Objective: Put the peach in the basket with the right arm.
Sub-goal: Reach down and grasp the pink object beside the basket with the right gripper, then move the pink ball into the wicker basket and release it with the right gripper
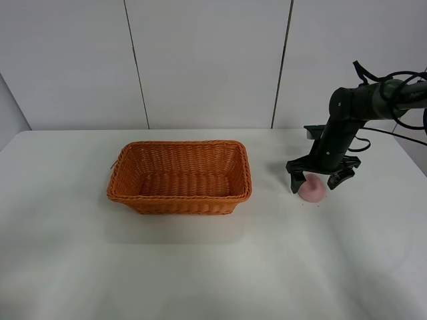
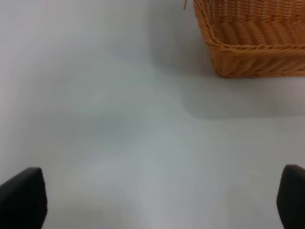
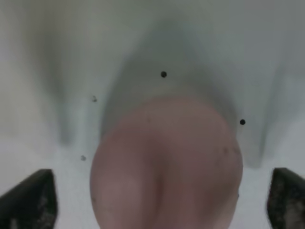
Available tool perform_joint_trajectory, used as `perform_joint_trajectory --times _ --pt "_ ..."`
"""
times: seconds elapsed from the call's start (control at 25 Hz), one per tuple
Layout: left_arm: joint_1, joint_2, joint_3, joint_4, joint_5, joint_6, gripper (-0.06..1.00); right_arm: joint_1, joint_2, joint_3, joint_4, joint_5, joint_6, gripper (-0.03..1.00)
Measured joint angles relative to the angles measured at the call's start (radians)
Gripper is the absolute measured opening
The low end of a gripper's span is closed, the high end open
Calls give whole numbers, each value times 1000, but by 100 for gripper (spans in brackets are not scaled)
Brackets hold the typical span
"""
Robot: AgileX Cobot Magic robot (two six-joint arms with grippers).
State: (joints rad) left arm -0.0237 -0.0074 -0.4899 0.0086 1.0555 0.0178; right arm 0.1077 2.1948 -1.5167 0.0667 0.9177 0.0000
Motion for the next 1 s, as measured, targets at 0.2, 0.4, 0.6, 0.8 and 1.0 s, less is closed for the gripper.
perform_joint_trajectory --times 0.2,0.4,0.6,0.8,1.0 --pt "0 0 0 0 0 0 99 0 0 0 -3 1 15 14" --pt "0 0 0 0 0 0 99 0 -10 -31 -5 36 18 -1" --pt "0 0 0 0 0 0 99 0 -37 -172 -7 146 18 -1" --pt "0 0 0 0 0 0 99 0 -65 -335 -8 258 18 -1" --pt "0 0 0 0 0 0 99 0 -69 -488 -9 293 18 -1"
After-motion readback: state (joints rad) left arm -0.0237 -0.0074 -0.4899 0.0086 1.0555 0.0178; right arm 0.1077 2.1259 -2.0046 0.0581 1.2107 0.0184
